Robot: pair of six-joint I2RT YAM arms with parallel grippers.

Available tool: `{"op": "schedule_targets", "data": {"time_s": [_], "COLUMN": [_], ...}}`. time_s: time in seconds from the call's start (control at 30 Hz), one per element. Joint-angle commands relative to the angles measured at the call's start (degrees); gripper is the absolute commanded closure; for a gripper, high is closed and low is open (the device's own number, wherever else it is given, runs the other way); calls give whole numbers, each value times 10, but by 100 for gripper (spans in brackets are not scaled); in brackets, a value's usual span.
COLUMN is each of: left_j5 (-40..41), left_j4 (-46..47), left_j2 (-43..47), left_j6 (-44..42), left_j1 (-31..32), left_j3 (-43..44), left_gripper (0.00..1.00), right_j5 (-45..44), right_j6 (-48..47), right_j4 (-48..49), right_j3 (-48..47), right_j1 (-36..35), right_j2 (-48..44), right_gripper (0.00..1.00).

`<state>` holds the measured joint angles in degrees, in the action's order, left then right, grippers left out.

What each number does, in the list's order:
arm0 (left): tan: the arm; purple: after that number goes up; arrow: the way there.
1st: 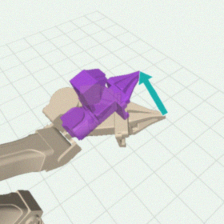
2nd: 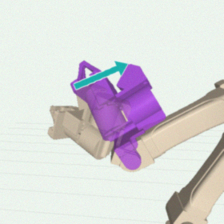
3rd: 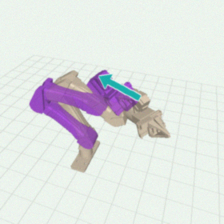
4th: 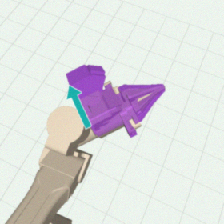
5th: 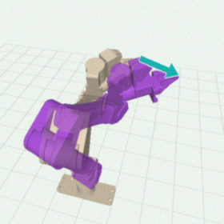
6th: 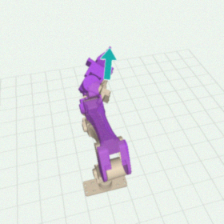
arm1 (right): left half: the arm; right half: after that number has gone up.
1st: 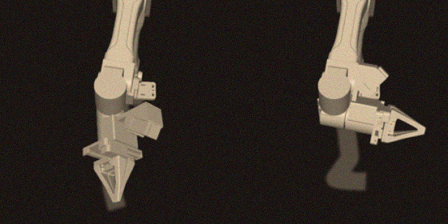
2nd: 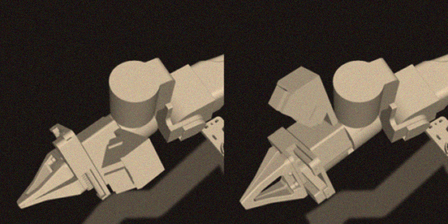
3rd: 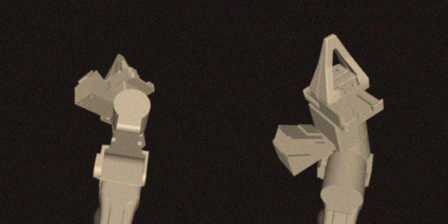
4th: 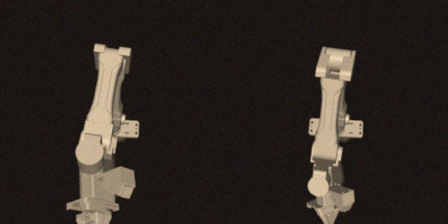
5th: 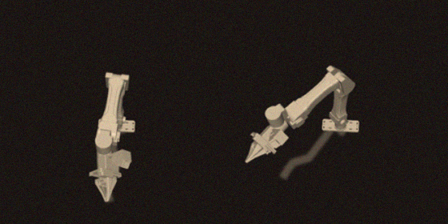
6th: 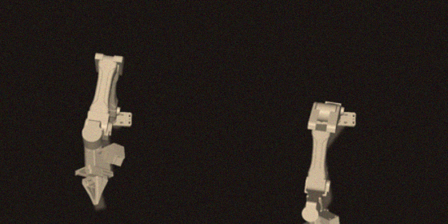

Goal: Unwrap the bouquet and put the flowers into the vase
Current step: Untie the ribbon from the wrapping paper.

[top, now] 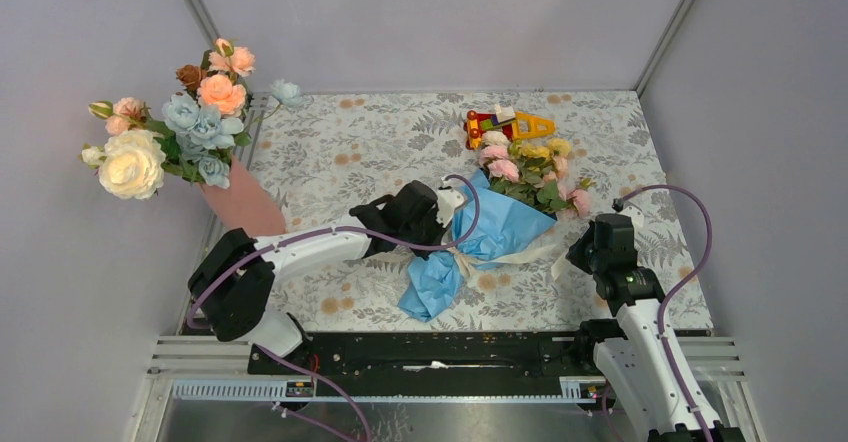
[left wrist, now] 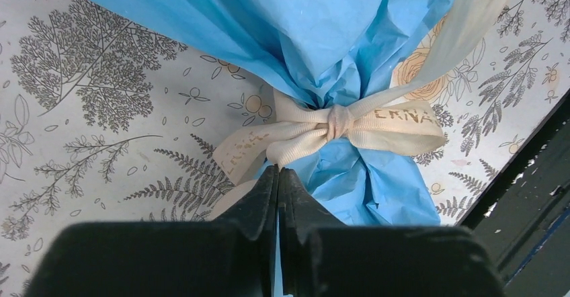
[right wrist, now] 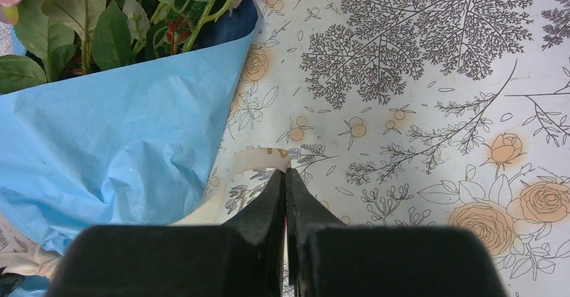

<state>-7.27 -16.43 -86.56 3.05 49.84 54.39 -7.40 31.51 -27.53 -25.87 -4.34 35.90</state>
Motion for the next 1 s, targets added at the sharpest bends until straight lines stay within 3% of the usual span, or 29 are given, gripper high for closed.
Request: {"op": "schedule_targets", "data": {"time_s": [0.0, 0.2, 0.43, 0.97], "left_j5": [4, 59, 117, 214], "left_j4": [28, 44, 108, 81], "left_j2": [12, 38, 107, 198], "left_j6": [-2, 17, 95, 147], "left_j1": [3, 4, 3, -36], "left_j3": [1, -27, -97, -146], "left_gripper": [100, 100, 100, 100], "right_j5": [-4, -34, -86, -122], "right_j6": [-9, -12, 7, -4], "right_j4": [11, 9, -3, -13], "right_j3": [-9, -10, -23, -53], "right_j1": [3, 3, 5, 39], "right_j2": [1, 10, 24, 19], "right_gripper": [100, 100, 100, 100]}}
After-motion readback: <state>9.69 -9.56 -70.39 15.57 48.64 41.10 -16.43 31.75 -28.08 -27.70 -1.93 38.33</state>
